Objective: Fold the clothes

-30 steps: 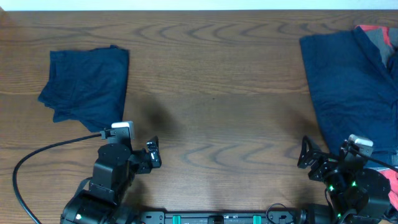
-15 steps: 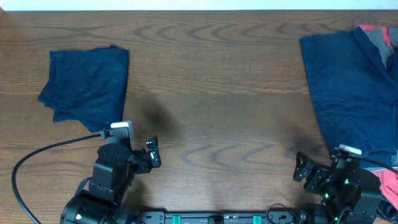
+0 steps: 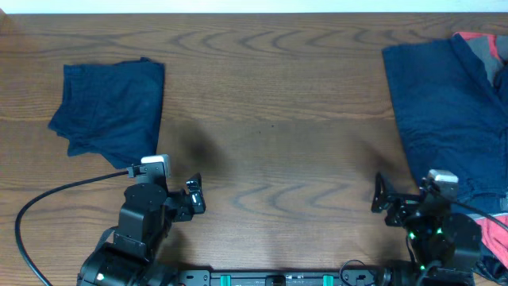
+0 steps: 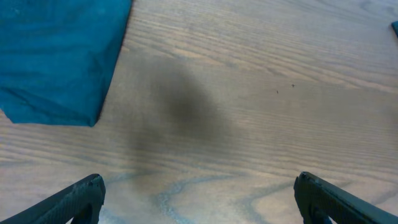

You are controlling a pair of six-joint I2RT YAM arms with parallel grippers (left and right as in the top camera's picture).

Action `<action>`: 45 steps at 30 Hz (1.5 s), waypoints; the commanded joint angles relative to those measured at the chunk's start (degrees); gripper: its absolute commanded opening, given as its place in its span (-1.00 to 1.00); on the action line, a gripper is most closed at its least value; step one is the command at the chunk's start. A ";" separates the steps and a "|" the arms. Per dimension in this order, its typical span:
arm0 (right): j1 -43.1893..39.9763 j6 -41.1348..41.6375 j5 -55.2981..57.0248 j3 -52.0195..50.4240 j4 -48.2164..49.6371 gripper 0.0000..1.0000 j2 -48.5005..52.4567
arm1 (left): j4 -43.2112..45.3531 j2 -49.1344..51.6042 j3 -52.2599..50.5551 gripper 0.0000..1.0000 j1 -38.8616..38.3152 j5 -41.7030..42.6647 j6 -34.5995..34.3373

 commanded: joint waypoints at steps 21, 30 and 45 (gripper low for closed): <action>4.79 -11.63 -5.01 -19.76 26.82 0.98 -8.79 | 0.15 -0.37 0.11 0.96 -0.22 -0.70 -0.09; 4.79 -11.63 -5.01 -19.76 26.82 0.99 -8.76 | -0.04 -0.37 0.11 0.96 -0.22 -0.70 -0.09; 4.79 -11.63 -5.01 -19.76 26.82 0.98 -8.76 | -0.04 -0.37 0.11 0.96 -0.22 -0.70 -0.09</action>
